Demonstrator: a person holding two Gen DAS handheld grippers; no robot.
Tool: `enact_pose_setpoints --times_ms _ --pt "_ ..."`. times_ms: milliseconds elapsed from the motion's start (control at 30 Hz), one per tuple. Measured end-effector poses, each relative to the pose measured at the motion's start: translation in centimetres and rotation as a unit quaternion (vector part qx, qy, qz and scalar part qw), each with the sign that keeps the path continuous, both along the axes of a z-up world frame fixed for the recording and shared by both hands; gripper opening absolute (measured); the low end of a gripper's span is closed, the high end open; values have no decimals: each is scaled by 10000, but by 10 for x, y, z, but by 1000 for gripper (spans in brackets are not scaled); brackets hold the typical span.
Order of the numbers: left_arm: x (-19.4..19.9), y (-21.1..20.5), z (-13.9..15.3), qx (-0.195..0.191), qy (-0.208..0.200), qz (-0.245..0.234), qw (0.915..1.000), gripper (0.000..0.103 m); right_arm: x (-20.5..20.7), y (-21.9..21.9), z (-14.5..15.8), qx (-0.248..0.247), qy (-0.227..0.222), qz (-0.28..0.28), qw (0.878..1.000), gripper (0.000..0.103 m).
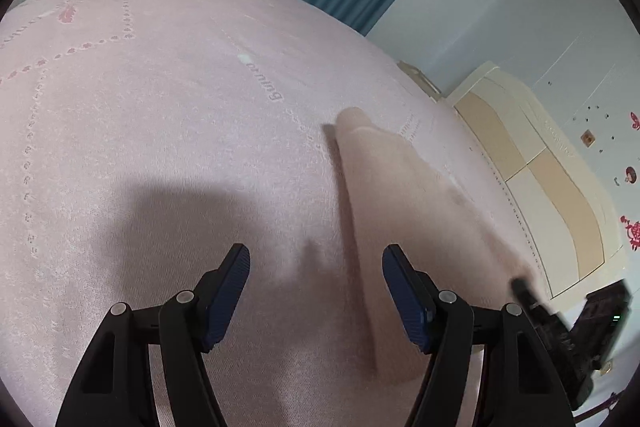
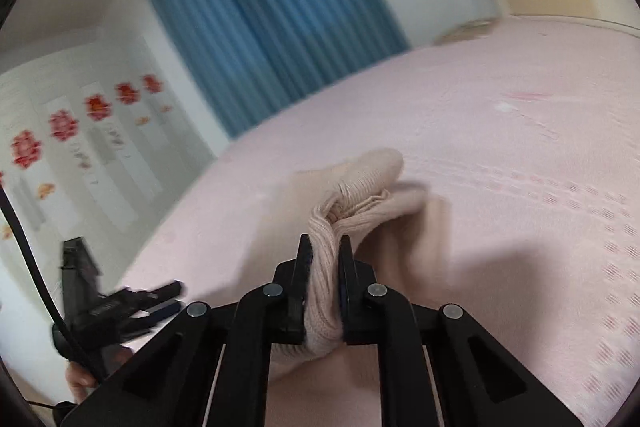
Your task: Fold small clothes
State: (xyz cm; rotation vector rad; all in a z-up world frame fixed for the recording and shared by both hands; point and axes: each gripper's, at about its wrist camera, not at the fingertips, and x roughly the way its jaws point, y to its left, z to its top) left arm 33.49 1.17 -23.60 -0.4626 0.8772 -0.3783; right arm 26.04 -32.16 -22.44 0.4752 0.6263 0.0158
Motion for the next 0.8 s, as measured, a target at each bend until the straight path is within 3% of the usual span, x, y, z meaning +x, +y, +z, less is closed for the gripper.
enact_pose_setpoints --times_ms 100,133,333,400,567,600,633,667,733,800 --pt "3 -4 -3 -11 71 -82 9999 67 18 -6 -44 24 1314 108 9913 14" --pt "4 -7 -4 -1 76 -105 9999 67 19 -7 -47 38 1376 97 9904 17" --pt "-1 -11 1 160 12 -251 9996 67 8 -12 -4 -290 520 97 9982 38" --pt "2 -13 1 160 13 -266 9995 67 19 -13 3 -371 500 161 9979 47" --pt "5 -14 -4 131 84 -256 9996 67 70 -6 -4 -854 1058 289 9903 47" --pt "6 -14 -5 148 99 -248 9995 67 80 -5 -14 -879 1283 393 9870 44" --pt "6 -14 -6 154 122 -243 9995 67 80 0 -17 -823 1309 495 9867 27" --pt "7 -14 -8 140 165 -244 9995 67 75 0 -14 -741 1048 542 9902 16" --pt "7 -14 -10 74 230 -255 9994 67 51 -2 9 -449 105 702 9965 14" --pt "7 -13 -12 -25 280 -286 9992 67 34 -10 26 -200 -400 737 9963 14"
